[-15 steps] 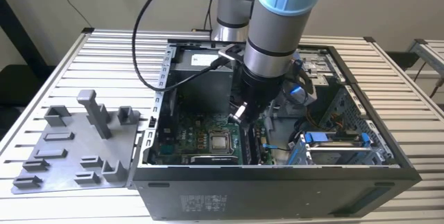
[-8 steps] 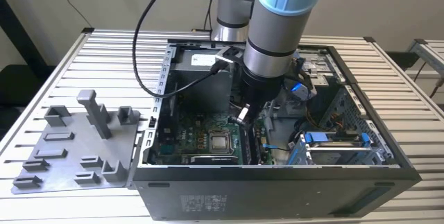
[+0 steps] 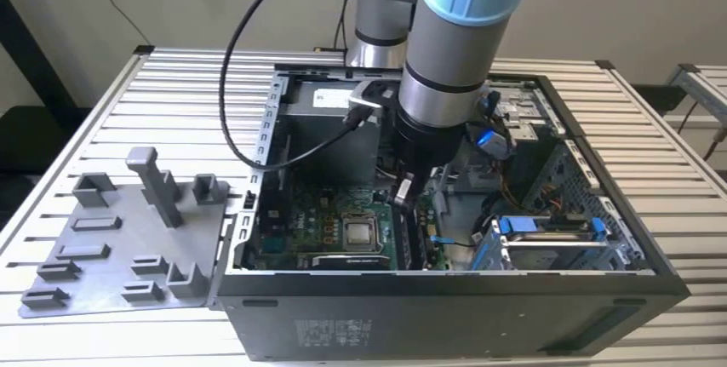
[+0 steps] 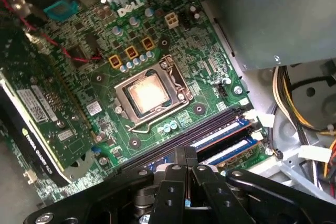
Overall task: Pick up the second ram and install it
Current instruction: 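Press down the second ram until it locks into place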
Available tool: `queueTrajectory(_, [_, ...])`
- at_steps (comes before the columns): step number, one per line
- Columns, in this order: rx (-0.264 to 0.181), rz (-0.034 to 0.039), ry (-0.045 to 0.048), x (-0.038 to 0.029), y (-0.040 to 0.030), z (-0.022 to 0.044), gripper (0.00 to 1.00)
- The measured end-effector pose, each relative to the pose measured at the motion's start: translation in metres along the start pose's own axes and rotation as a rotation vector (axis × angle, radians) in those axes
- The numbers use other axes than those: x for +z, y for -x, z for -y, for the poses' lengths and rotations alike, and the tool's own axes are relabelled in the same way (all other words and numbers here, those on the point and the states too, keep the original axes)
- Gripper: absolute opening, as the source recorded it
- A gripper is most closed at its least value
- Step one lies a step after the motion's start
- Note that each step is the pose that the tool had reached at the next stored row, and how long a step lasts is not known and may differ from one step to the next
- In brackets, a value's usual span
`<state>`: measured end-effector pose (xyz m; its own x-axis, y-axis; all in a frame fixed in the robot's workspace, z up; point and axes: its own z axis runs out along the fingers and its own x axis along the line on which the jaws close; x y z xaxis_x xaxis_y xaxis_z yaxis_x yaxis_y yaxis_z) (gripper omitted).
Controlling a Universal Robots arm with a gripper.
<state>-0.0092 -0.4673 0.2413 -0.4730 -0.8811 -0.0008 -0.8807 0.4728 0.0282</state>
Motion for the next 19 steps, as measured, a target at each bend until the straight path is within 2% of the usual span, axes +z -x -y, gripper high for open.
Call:
queueTrajectory(12, [-0.219,-0.0058,0.0000,0.0003,0.0000,0.0000,0.11])
queueTrajectory(19, [-0.343,-0.0060,-0.0043,0.0004,0.0000,0.0000,0.11])
